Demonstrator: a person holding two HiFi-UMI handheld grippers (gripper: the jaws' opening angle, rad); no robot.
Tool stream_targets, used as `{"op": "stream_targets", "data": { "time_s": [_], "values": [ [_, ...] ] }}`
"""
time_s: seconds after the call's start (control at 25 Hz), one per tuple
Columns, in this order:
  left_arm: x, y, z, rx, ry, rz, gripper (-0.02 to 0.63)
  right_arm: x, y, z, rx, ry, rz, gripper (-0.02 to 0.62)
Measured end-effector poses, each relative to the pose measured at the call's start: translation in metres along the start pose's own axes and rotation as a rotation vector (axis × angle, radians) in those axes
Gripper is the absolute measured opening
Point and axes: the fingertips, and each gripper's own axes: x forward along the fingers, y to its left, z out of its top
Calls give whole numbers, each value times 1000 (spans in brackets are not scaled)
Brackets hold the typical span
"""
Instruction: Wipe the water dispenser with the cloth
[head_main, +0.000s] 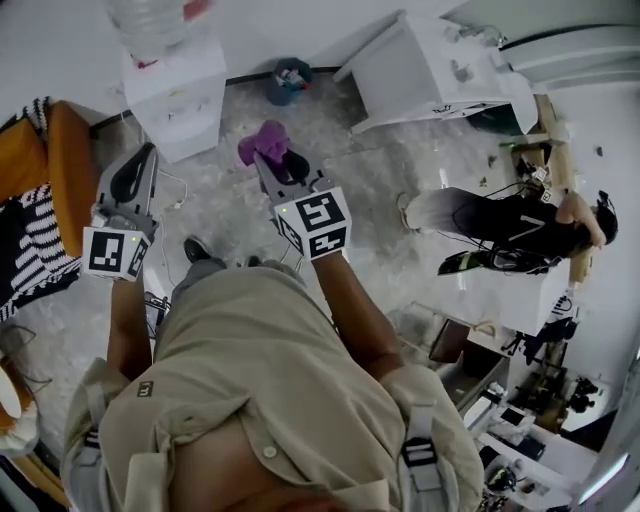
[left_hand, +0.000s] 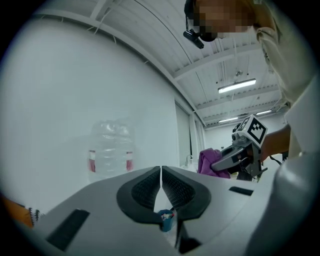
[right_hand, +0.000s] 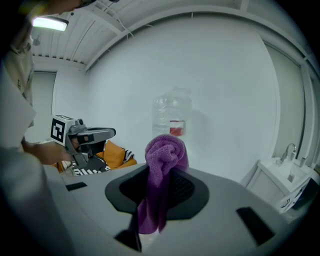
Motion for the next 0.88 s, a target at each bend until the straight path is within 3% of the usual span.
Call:
{"op": "stream_targets", "data": {
  "time_s": [0.2, 0.36, 0.6, 0.72, 0.88],
  "values": [
    [0, 33, -6, -28, -7, -5, 26, 33, 13, 6, -2, 30, -3, 97],
    [-5, 55, -17, -53, 14, 47, 26, 61, 22, 11, -24, 47, 53, 97],
    [16, 87, -40, -66, 37, 137, 26, 122, 0, 6, -39, 75, 139, 97],
    [23, 102, -54, -56, 82, 183, 26, 157, -11, -3, -32, 90, 172, 97],
    [4, 118, -71, -60, 179, 301, 26, 210, -4, -20, -39, 124, 276, 97]
  ]
}}
